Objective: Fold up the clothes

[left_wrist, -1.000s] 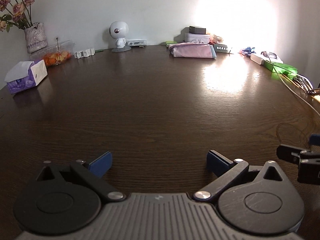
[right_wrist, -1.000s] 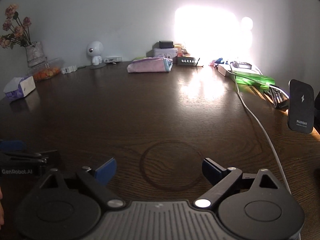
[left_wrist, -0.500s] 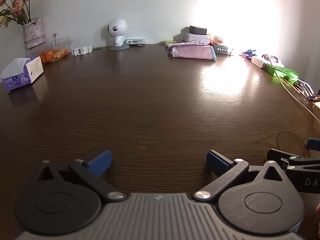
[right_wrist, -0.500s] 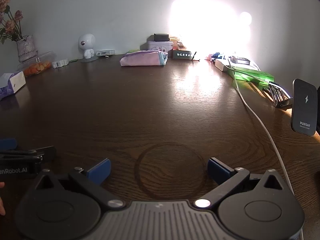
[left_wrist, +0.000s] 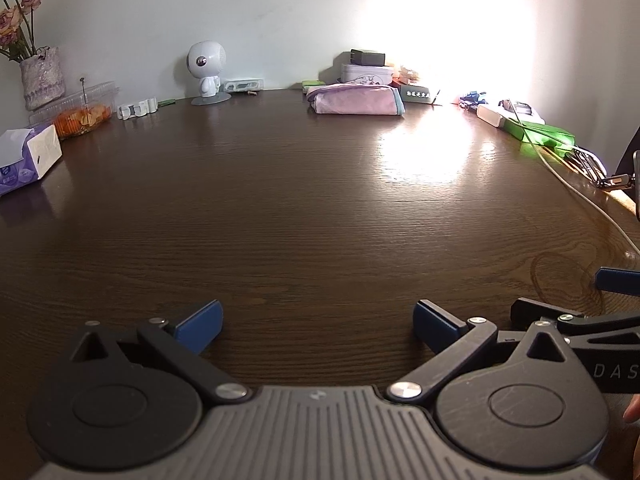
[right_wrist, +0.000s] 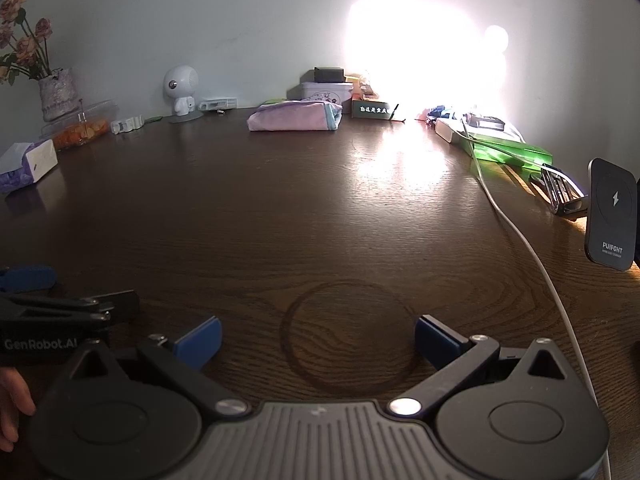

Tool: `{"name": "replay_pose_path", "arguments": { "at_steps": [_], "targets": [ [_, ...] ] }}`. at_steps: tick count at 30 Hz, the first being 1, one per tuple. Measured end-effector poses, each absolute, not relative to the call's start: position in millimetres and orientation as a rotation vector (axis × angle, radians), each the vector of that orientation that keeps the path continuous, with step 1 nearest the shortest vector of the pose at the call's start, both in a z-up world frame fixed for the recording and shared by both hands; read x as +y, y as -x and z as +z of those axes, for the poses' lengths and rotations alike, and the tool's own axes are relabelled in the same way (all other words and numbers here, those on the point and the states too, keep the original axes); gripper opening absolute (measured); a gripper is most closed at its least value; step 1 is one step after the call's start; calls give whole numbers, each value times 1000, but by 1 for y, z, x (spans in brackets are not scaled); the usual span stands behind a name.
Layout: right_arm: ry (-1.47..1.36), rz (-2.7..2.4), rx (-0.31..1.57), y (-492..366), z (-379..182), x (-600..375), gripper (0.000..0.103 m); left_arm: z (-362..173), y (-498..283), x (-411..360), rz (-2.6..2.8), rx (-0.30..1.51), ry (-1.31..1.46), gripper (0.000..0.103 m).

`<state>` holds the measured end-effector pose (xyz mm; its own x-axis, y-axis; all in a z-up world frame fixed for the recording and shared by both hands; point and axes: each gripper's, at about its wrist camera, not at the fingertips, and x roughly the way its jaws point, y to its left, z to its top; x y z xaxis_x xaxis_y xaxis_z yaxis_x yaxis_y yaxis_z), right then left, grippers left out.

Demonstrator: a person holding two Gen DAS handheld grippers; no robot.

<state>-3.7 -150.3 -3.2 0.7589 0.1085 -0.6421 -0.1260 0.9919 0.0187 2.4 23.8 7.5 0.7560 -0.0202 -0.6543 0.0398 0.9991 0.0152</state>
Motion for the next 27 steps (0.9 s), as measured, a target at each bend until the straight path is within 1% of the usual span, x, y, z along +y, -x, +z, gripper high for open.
{"name": "replay_pose_path", "arguments": {
  "at_steps": [27],
  "targets": [
    [21,122,698,1,-4,-153,103,9,-2,23,-31,713,-30,102]
  ]
}}
